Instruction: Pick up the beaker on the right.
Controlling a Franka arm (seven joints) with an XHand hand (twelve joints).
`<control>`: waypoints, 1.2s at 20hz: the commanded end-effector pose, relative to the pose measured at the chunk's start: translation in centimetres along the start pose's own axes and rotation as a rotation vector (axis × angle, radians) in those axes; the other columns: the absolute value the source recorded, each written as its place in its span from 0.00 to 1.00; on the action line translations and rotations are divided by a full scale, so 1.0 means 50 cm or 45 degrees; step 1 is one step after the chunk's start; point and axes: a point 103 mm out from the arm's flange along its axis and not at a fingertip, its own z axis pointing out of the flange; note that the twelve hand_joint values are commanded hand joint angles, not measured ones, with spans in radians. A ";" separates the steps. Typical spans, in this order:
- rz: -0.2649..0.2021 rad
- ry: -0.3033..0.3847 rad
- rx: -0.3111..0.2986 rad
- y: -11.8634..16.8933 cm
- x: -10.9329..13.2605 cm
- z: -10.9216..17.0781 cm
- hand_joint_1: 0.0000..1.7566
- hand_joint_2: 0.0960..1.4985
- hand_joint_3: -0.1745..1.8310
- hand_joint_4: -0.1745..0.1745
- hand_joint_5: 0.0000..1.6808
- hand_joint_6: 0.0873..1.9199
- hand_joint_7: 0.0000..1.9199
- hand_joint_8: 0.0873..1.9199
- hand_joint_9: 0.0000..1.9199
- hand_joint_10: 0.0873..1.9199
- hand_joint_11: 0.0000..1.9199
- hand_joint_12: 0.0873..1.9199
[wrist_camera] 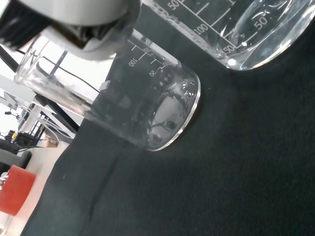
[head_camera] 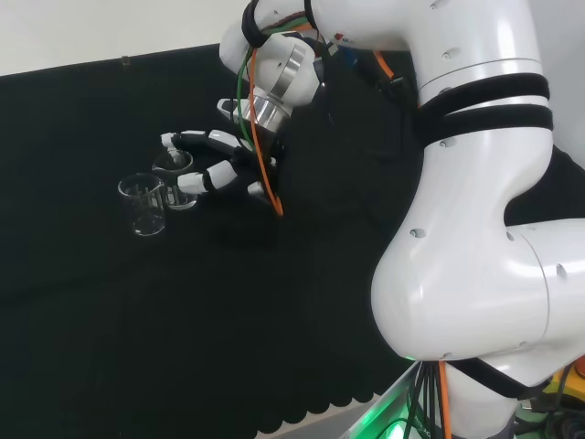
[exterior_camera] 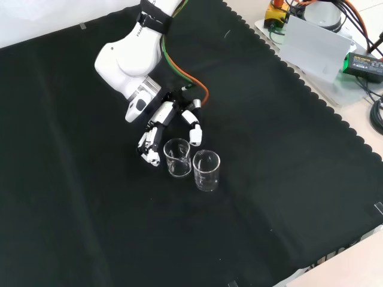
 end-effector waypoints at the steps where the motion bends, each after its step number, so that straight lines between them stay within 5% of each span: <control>1: -0.011 0.000 -0.010 0.003 0.001 0.007 0.50 0.26 0.44 0.36 0.19 0.00 0.16 0.29 0.20 0.30 0.00 0.65; 24: -0.038 0.005 -0.059 0.010 0.000 0.013 0.50 0.28 0.43 0.40 0.26 0.00 0.17 0.28 0.21 0.29 0.00 0.67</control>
